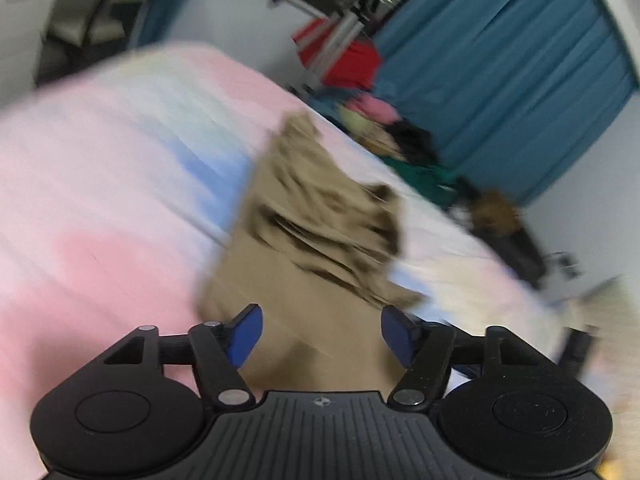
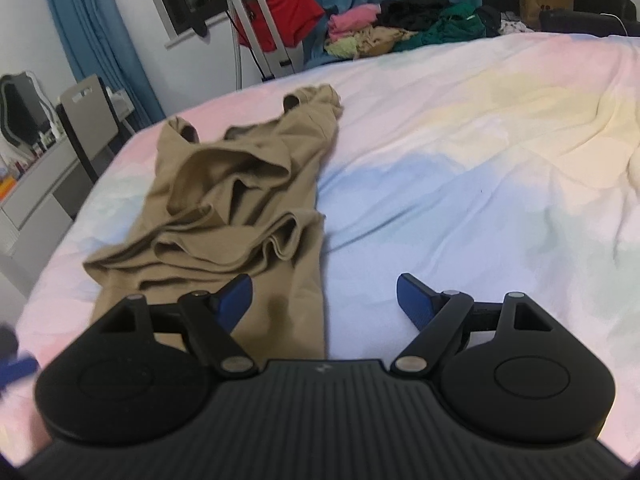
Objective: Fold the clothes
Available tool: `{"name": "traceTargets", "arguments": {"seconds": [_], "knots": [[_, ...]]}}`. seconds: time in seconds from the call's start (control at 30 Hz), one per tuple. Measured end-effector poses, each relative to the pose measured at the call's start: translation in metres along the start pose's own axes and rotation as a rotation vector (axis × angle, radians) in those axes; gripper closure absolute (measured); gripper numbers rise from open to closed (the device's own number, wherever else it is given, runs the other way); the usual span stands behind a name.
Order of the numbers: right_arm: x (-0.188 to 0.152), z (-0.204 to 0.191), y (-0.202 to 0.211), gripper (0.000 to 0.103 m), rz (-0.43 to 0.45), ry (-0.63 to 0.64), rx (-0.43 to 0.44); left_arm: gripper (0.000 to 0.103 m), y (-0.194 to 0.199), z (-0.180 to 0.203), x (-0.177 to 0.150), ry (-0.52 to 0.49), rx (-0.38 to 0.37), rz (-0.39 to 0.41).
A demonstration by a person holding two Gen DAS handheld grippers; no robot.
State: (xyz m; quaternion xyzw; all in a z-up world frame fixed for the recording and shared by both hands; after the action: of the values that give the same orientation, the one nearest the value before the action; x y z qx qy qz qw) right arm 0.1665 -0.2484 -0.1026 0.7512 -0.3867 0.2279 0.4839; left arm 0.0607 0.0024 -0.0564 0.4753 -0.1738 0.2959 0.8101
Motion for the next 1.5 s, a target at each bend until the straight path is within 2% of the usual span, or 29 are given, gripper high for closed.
{"name": "traceTargets", "arguments": {"seconds": [0.13, 0.3, 0.4, 0.53, 0.67, 0.73, 0.77, 0.8, 0.87, 0.93, 1.07, 1.13, 1.17, 1.33, 1.4, 1.5], "knots": [[0.006, 0.0, 0.007, 0.022, 0.03, -0.027, 0.01, 0.028, -0.033, 0.001, -0.03, 0.083, -0.07, -0.169], [0.007, -0.006, 0.009, 0.022, 0.045, -0.049, 0.032, 0.028, -0.075, -0.021, -0.038, 0.206, -0.06, -0.212], [0.007, -0.009, 0.01, 0.022, 0.049, -0.056, 0.045, 0.028, -0.082, -0.028, -0.032, 0.308, -0.088, -0.192], [0.007, -0.012, 0.013, 0.022, 0.06, -0.079, 0.061, 0.029, -0.074, -0.028, -0.021, 0.351, -0.159, -0.132], [0.009, -0.011, 0.021, 0.022, 0.086, -0.139, 0.086, 0.029, -0.059, -0.011, -0.013, 0.312, -0.256, -0.03], [0.01, -0.012, 0.029, 0.022, 0.096, -0.186, 0.12, 0.034, -0.061, -0.009, -0.014, 0.269, -0.21, -0.018], [0.009, -0.014, 0.032, 0.021, 0.097, -0.214, 0.143, 0.037, -0.063, -0.011, -0.015, 0.259, -0.175, -0.019], [0.006, -0.019, 0.036, 0.02, 0.09, -0.252, 0.18, 0.045, -0.066, -0.018, -0.017, 0.277, -0.149, -0.028], [-0.004, -0.033, 0.039, 0.02, 0.059, -0.315, 0.276, 0.055, -0.073, -0.034, -0.019, 0.344, -0.122, -0.052], [-0.017, -0.054, 0.038, 0.02, 0.012, -0.35, 0.38, 0.066, -0.076, -0.046, -0.019, 0.423, -0.137, -0.056], [-0.056, -0.09, 0.022, 0.02, -0.134, -0.48, 0.563, 0.074, -0.077, -0.062, -0.012, 0.511, -0.141, -0.011], [-0.072, -0.095, 0.012, 0.02, -0.19, -0.564, 0.601, 0.075, -0.077, -0.063, -0.009, 0.531, -0.143, 0.006], [-0.079, -0.095, 0.007, 0.02, -0.208, -0.602, 0.612, 0.075, -0.077, -0.064, -0.008, 0.54, -0.143, 0.014], [-0.09, -0.067, -0.011, 0.021, -0.181, -0.745, 0.558, 0.075, -0.078, -0.063, 0.002, 0.575, -0.181, 0.056], [-0.087, -0.052, -0.012, 0.022, -0.12, -0.811, 0.53, 0.075, -0.074, -0.061, 0.006, 0.562, -0.189, 0.064], [-0.079, -0.035, -0.008, 0.022, -0.033, -0.843, 0.474, 0.075, -0.07, -0.065, 0.006, 0.555, -0.168, 0.058]]}}
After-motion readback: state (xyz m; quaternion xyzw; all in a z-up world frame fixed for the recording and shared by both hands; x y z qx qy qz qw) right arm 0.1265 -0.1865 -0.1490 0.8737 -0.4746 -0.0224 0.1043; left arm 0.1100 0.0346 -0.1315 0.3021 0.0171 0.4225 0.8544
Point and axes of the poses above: each gripper's, at about its wrist camera, not at the fingertips, and y roughly against the way its jaws point, z to its right, x to its top, the point moved 9 cm from there along -y, roughly the way its jaws point, and after that the axes turned 11 degrees about x, right-handed, at the moved point
